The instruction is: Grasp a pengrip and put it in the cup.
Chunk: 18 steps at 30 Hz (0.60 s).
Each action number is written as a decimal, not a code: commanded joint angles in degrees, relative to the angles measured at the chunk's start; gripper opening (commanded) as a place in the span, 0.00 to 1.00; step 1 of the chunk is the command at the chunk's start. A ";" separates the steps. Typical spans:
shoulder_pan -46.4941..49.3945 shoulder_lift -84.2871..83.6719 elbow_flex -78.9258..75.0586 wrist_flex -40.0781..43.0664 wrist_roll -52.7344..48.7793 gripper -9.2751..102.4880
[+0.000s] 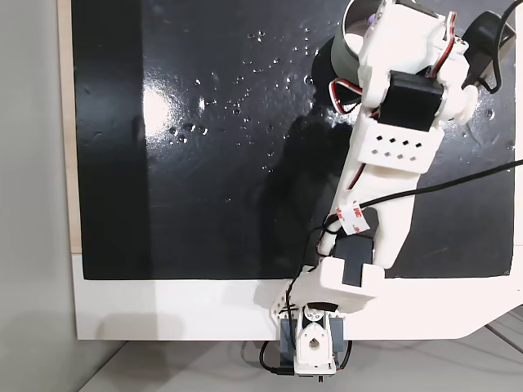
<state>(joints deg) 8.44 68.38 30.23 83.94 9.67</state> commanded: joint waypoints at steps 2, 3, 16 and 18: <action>1.14 -1.14 -3.96 -4.04 -5.36 0.08; 1.14 -1.93 -4.31 -4.22 -6.42 0.08; 1.85 -7.65 -11.87 -3.34 -6.77 0.24; 2.29 -8.17 -14.33 -1.49 -6.86 0.31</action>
<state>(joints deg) 9.40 59.33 21.97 81.30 2.72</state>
